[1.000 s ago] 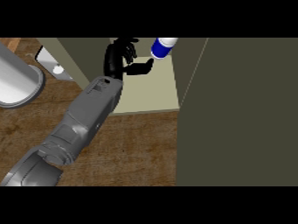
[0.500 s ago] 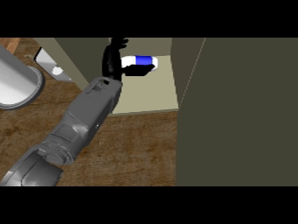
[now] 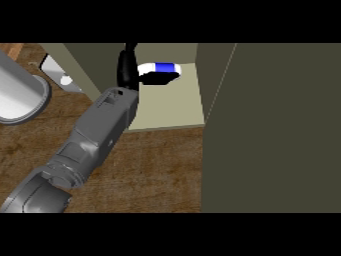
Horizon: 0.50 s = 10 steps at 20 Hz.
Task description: Pick up the bottled water, place it into the cabinet and close the cabinet
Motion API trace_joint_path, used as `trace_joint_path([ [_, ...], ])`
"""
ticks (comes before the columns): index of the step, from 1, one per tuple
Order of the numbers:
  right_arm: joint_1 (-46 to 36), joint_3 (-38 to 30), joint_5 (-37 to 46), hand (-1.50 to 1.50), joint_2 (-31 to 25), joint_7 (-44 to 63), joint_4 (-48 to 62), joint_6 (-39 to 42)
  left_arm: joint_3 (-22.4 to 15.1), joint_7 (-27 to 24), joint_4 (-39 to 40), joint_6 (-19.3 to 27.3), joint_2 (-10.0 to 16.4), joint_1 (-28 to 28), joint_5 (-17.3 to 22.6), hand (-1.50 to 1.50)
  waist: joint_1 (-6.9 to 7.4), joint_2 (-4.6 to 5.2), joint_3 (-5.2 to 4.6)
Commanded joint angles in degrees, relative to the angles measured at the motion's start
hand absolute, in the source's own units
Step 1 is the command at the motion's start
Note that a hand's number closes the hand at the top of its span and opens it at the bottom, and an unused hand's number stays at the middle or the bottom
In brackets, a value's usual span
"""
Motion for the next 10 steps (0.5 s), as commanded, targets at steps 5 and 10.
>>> trace_joint_path([
  [5, -0.55, 1.57, 2.81, -1.5, 1.39, 0.72, -1.9, -2.61, 4.24, -9.03, -4.79, -12.7, 3.89, 4.59, 3.35, -1.5, 1.96, -0.39, -0.26],
  [10, 3.72, 0.63, 0.96, -1.5, -0.89, -0.63, -3.54, -0.51, 4.85, -9.7, -8.3, -17.08, 1.51, 5.38, 3.99, -1.5, 3.32, -1.26, -0.18],
])
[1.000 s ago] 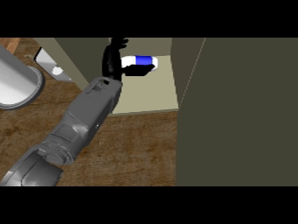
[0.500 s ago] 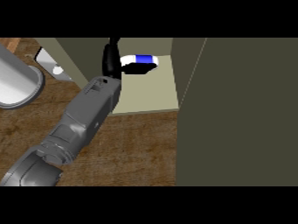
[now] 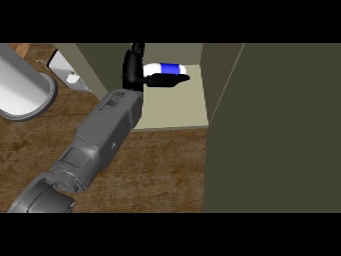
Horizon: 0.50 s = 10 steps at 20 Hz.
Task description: Pick up the bottled water, place it into the cabinet and close the cabinet
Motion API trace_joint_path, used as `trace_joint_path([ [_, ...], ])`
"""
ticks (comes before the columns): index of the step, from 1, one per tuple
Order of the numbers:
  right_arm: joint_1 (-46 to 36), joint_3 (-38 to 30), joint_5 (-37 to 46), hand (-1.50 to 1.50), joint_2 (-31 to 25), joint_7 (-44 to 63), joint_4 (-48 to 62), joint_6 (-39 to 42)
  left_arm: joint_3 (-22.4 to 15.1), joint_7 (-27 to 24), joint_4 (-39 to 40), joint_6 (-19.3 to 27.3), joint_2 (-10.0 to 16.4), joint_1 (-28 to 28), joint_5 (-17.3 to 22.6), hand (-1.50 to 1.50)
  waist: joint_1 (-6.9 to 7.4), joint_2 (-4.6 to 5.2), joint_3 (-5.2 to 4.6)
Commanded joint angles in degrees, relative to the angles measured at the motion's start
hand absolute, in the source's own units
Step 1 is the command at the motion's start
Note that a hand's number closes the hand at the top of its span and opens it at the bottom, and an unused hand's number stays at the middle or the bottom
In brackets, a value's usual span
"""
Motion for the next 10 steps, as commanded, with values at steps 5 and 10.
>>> trace_joint_path([
  [5, 3.45, 3.7, 3.28, -1.5, 1.97, -1.78, 0.52, -2.03, 0.0, -2.63, -7.37, -6.23, 1.36, 7.61, 0.62, -1.5, 3.19, -1.25, -0.22],
  [10, 5.23, 2.31, 2.57, -1.5, 0.73, -0.94, -2.66, -2.41, -2.01, -2.2, -12.3, -8.5, 1.14, 11.53, 2.61, -1.5, 4.1, -1.65, -0.23],
])
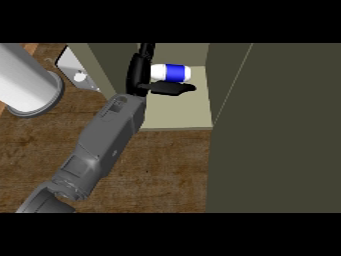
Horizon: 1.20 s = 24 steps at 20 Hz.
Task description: Pick up the bottled water, place it into the cabinet and close the cabinet
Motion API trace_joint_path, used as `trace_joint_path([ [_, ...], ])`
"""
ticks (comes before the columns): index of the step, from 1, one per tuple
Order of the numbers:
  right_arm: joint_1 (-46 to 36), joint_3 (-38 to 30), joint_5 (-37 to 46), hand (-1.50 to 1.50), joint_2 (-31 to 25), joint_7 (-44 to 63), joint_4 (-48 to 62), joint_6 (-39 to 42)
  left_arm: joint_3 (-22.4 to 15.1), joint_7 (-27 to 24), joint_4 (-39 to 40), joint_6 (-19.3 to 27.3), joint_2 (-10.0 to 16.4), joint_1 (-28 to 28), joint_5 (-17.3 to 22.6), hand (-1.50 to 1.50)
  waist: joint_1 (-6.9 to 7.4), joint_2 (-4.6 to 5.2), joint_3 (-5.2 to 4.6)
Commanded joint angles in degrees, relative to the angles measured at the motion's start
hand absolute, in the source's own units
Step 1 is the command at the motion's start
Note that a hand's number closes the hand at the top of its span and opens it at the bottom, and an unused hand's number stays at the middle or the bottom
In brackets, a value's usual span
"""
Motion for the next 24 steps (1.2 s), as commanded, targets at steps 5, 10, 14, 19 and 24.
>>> trace_joint_path([
  [5, 0.37, -0.1, -1.25, -1.5, -0.09, 1.64, -0.53, -0.65, -3.21, 1.93, -12.17, -1.53, 0.18, 12.36, 4.12, -1.5, 3.61, -1.58, -0.34],
  [10, 1.39, 1.18, 0.33, -1.5, 0.55, 2.53, -2.92, -2.5, -5.9, 7.24, -25.05, -2.51, 1.24, 19.11, 6.01, -1.5, 4.12, -1.65, -0.36],
  [14, 1.98, 1.32, 1.21, -1.5, 0.04, -1.31, 0.33, -0.69, -9.92, 8.93, -35.42, -3.07, 2.02, 27.69, 6.8, -1.5, 4.66, -1.84, -0.31],
  [19, 2.3, 1.36, 0.03, -1.5, -0.33, 1.85, -2.92, -1.78, -14.38, 17.08, -54.74, 0.78, 5.05, 37.33, 6.49, -1.5, 4.26, -1.52, -0.31],
  [24, 1.72, 3.05, 4.49, -1.5, -1.51, 1.6, -3.79, -1.69, -23.01, 21.61, -74.85, 2.78, 6.43, 52.08, 5.04, -1.5, 4.01, -1.4, -0.32],
])
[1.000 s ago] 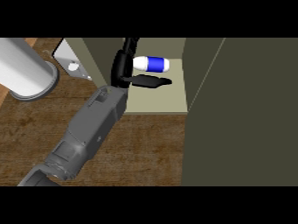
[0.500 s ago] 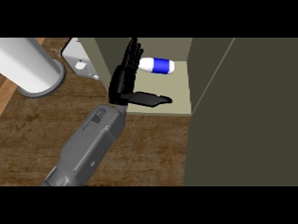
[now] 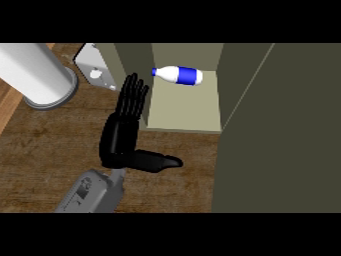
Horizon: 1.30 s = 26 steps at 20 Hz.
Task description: Pick up the bottled water, place it into the cabinet and close the cabinet
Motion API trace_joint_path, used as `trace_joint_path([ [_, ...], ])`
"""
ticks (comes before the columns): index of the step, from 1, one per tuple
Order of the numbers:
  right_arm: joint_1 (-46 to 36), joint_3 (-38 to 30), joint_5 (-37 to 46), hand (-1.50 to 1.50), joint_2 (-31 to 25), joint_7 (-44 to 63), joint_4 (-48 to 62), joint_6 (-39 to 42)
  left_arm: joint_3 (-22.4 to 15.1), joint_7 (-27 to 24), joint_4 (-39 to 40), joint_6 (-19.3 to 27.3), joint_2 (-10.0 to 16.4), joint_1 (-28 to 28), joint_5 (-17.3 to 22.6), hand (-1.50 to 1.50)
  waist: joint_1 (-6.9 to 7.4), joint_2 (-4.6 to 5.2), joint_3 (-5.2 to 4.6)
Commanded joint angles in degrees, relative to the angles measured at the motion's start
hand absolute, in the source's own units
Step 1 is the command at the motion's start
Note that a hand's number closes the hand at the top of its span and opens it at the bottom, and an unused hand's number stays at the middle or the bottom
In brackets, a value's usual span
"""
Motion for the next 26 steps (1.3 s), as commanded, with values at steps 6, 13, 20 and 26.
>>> trace_joint_path([
  [6, -2.63, 2.81, 3.68, 1.5, -7.11, 5.8, -2.84, 5.01, -7.97, 4.8, -31.98, 3.14, 9.07, 23.76, -2.49, -1.5, -0.81, 0.61, -0.09],
  [13, -3.39, 11.94, 9.3, 1.5, -10.3, 7.09, -5.2, 9.29, -4.82, 2.11, -45.13, 2.24, 16.68, 37.93, -2.33, -1.5, -0.87, 0.65, -0.13],
  [20, -3.96, 23.52, 19.33, 1.5, -7.86, 10.26, -10.15, 6.52, 4.68, -2.04, -47.57, -4.57, 20.3, 46.65, 5.46, -1.5, -1.72, 0.61, -0.25],
  [26, -7.7, 24.0, 18.98, 1.5, -5.92, 13.49, -7.3, 7.06, 10.73, -4.73, -50.9, -12.23, 23.71, 55.78, 11.52, -1.5, -0.33, 0.7, -0.26],
])
